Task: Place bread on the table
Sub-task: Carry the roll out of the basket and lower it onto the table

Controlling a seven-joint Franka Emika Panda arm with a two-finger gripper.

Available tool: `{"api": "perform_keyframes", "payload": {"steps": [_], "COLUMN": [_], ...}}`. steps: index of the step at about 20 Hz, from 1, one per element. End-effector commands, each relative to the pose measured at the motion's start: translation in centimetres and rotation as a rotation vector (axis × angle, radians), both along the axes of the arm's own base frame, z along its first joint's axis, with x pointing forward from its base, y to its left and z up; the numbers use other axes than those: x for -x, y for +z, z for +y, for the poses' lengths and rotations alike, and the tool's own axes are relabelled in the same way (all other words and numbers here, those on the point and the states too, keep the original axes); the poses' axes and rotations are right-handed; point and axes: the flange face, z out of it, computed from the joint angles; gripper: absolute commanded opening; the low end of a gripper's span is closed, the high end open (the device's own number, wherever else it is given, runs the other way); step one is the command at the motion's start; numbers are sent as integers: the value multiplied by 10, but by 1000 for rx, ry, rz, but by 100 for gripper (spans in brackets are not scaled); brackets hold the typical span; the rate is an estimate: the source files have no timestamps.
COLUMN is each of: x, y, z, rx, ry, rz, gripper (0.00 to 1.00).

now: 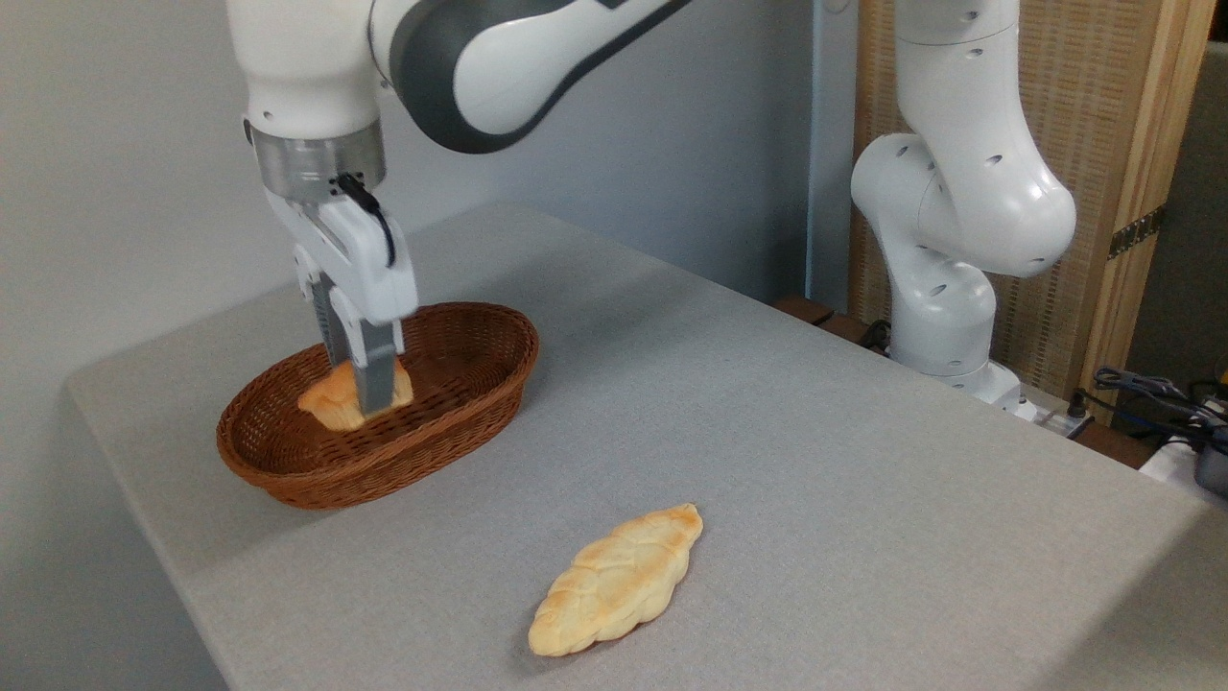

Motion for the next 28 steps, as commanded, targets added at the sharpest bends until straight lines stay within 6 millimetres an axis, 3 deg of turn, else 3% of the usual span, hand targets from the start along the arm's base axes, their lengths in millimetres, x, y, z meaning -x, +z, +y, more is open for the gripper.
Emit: {"api": "perform_keyframes", "payload": {"steps": [1,2,3,4,5,7,22,28], "x": [-8,-10,-13,-15,-17,-18,-18,-16], "y": [-28,-32,-42,-51,-60,-67,-63,-10], "z": [29,40,44,46,51,55,64,61], "rx": [-16,-33,-54,-81,-117,-137,-138,-124], "ry": [45,60,59,56,52,49,60,65], "rz": [58,63,77,88,98,109,102,-3], "gripper": [48,49,61,81,90,100,100,100]}}
